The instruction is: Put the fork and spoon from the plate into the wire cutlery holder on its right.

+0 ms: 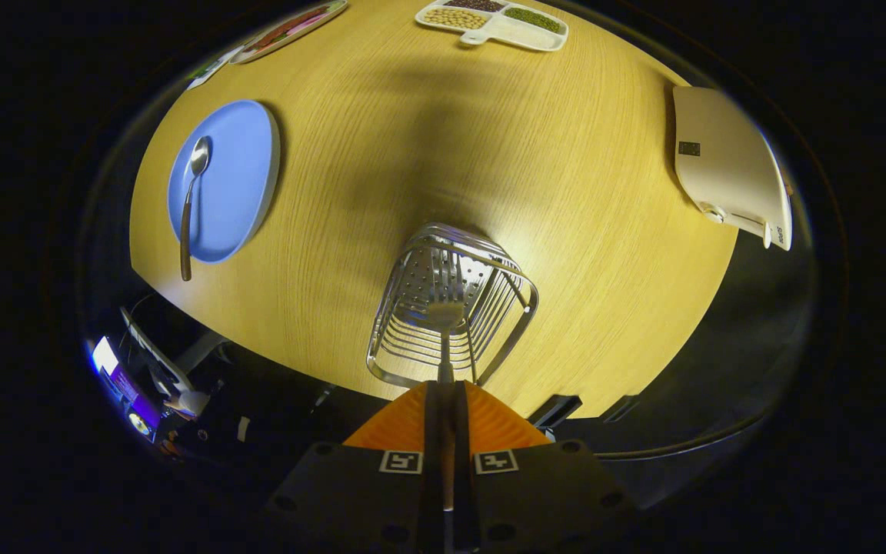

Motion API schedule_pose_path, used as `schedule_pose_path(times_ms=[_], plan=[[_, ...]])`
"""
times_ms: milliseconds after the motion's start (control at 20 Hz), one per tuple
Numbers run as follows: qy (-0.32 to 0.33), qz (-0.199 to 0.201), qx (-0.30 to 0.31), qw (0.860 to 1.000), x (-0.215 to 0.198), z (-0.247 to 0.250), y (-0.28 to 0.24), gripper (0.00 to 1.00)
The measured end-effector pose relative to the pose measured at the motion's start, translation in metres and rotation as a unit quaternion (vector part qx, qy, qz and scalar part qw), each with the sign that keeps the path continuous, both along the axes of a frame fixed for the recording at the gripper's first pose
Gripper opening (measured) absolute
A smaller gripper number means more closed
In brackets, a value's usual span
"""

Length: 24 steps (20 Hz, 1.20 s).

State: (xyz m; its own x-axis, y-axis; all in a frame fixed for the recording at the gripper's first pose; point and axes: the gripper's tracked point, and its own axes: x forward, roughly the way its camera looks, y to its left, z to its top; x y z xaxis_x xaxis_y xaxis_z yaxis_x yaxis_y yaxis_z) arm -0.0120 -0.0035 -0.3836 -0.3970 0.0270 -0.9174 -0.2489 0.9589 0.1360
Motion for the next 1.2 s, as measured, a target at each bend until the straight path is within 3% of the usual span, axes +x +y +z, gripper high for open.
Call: schedule_pose_path(times_ms=[250,450,600,750,850,1050,1200], plan=[[-0.044,-0.013,0.025,0.999,0.008,0.001,0.002,0.15],[-0.131,-0.047,0.066,0.988,0.021,0.020,0.009,0.19],[-0.213,-0.077,0.094,0.970,0.038,0.044,0.019,0.22],[-0.286,-0.095,0.138,0.944,0.049,0.077,0.047,0.30],[-0.319,-0.103,0.171,0.927,0.051,0.096,0.076,0.31],[-0.343,-0.111,0.238,0.902,0.052,0.119,0.154,0.31],[-0.342,-0.087,0.264,0.898,0.046,0.112,0.214,0.32]])
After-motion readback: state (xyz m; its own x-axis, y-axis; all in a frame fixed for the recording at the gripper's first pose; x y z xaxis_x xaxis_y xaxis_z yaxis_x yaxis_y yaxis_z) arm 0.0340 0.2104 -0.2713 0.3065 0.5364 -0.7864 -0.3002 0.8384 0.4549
